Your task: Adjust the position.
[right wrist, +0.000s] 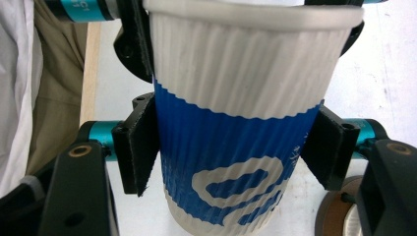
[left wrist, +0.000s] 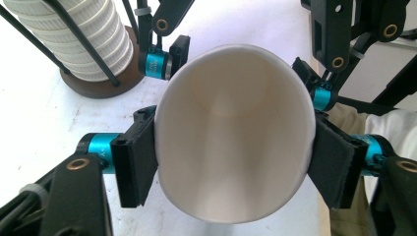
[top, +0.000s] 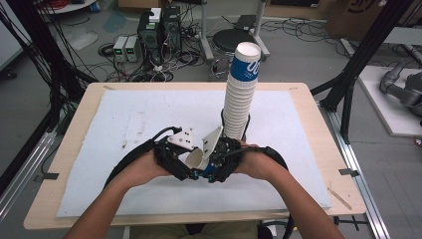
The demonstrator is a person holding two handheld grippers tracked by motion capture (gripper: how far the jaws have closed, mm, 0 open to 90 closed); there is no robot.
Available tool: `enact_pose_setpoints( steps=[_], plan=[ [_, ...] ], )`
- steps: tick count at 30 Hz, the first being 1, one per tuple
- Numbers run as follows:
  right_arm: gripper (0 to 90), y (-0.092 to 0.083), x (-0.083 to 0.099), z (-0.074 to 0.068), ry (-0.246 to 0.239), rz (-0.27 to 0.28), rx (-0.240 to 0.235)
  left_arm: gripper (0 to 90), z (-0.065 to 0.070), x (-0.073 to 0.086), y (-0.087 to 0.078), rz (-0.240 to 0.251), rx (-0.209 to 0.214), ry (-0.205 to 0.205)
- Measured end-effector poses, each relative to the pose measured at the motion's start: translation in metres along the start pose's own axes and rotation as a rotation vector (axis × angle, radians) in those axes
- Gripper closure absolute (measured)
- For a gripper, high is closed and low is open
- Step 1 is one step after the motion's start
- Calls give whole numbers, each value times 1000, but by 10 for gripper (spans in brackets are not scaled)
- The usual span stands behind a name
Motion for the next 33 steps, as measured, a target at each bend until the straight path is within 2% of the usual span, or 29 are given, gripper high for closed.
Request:
enact_pose_setpoints(
  steps=[3, 4, 7, 9, 11, 12, 13, 17, 20, 22, 24, 27, 28, 30, 33],
  plan=[
    [309, -2, 1, 2, 9, 52, 10, 244, -1, -2, -4, 56, -19, -3],
    [309, -3, 2, 2, 23, 64, 14, 221, -2, -2, -6, 78, -20, -16],
    [309, -4, 9, 4, 63, 108, 19, 199, -6, -4, -15, 175, -32, -60],
    [309, -6, 13, 5, 79, 157, 23, 192, -8, -4, -21, 258, -38, -83],
    [308, -9, 16, 6, 101, 209, 30, 190, -11, -3, -27, 339, -42, -126],
    [308, -13, 20, 7, 128, 257, 39, 185, -13, -2, -29, 378, -48, -140],
    [308, -13, 20, 7, 128, 257, 39, 185, -14, -1, -32, 417, -51, -159],
    [307, -22, 27, 9, 170, 362, 64, 177, -21, 5, -42, 541, -95, -192],
    [306, -29, 33, 10, 194, 429, 92, 176, -24, 10, -49, 614, -135, -192],
    [306, -34, 38, 10, 214, 464, 112, 174, -26, 14, -51, 636, -166, -176],
    [306, -38, 43, 10, 228, 497, 131, 174, -29, 19, -52, 651, -194, -189],
    [306, -45, 51, 12, 249, 535, 156, 176, -32, 26, -53, 666, -207, -209],
    [305, -48, 57, 13, 270, 553, 174, 177, -33, 29, -53, 674, -217, -216],
    [305, -49, 60, 13, 279, 562, 181, 177, -35, 33, -55, 682, -226, -223],
    [304, -53, 67, 14, 303, 582, 205, 179, -37, 39, -58, 692, -253, -219]
  ],
)
Point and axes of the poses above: each handheld gripper's, and its own axes: y roughly forward along the jaws, x roughly out of its underside, z roughly to its right, the point moved 9 cm from there along y, roughly forward along the jaws
